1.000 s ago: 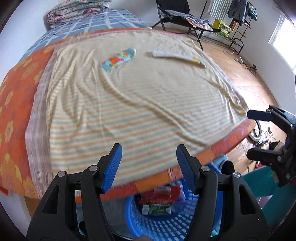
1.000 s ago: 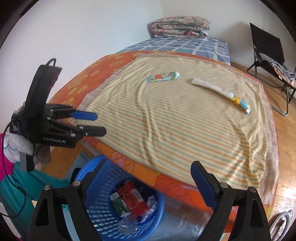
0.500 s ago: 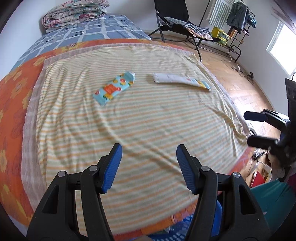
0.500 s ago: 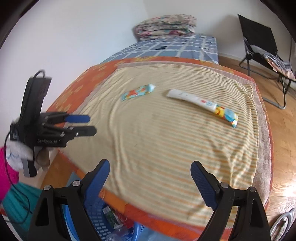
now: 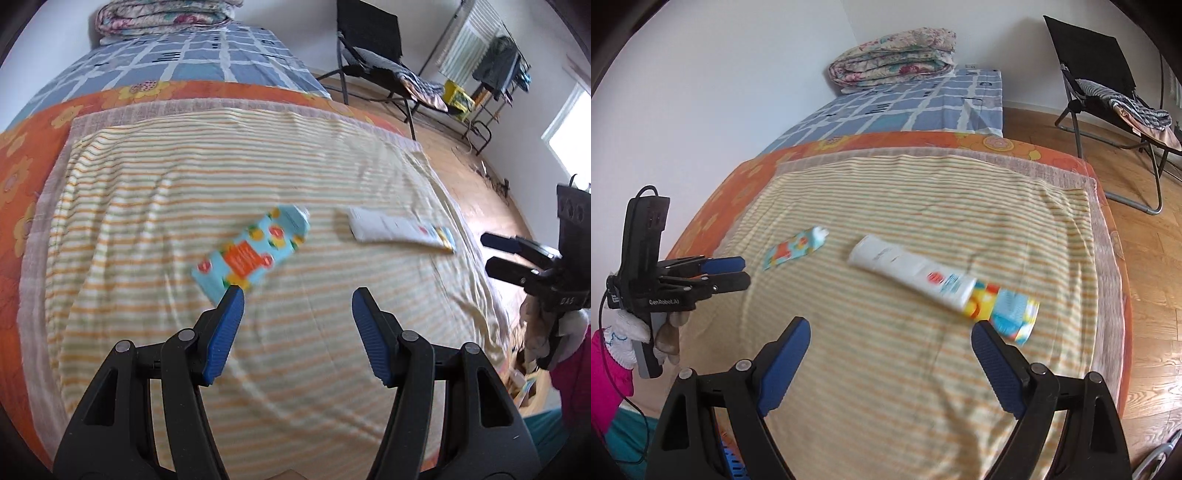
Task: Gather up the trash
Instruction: 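Move both tools back over the bed toward the pouch and tube, then grasp the blue fruit-print pouch with the left tool while the right tool grasps the white tube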
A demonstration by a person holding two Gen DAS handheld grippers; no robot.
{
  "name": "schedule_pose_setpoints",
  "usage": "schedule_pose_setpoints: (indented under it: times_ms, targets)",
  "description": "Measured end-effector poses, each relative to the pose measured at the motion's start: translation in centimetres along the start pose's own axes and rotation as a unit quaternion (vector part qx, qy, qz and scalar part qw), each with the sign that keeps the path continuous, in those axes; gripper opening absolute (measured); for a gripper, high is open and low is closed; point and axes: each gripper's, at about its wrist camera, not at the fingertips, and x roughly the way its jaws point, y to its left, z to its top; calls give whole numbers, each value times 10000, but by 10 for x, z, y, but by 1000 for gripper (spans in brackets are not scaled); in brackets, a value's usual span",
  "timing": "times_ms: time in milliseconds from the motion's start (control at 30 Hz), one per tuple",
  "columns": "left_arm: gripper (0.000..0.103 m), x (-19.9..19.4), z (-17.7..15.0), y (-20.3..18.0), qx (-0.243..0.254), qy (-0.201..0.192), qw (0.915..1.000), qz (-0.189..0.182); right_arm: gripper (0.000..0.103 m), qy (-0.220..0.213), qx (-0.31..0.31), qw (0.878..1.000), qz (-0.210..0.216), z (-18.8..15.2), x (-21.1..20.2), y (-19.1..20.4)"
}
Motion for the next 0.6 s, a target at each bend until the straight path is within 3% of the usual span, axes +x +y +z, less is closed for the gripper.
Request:
schedule_pose_setpoints:
  times_ms: [300, 500, 600]
  targets:
    - [63, 36, 21, 39, -620, -6, 9979, -164, 91, 16, 576, 9983, -43, 22, 42, -47]
    - [63, 41, 25, 47, -718, -28, 9970, -296, 90, 73, 733, 9972, 82, 26, 62, -57]
    - [62, 42, 24, 41, -491, 20, 9984, -269, 88, 203, 840, 9961, 157, 25, 71, -60]
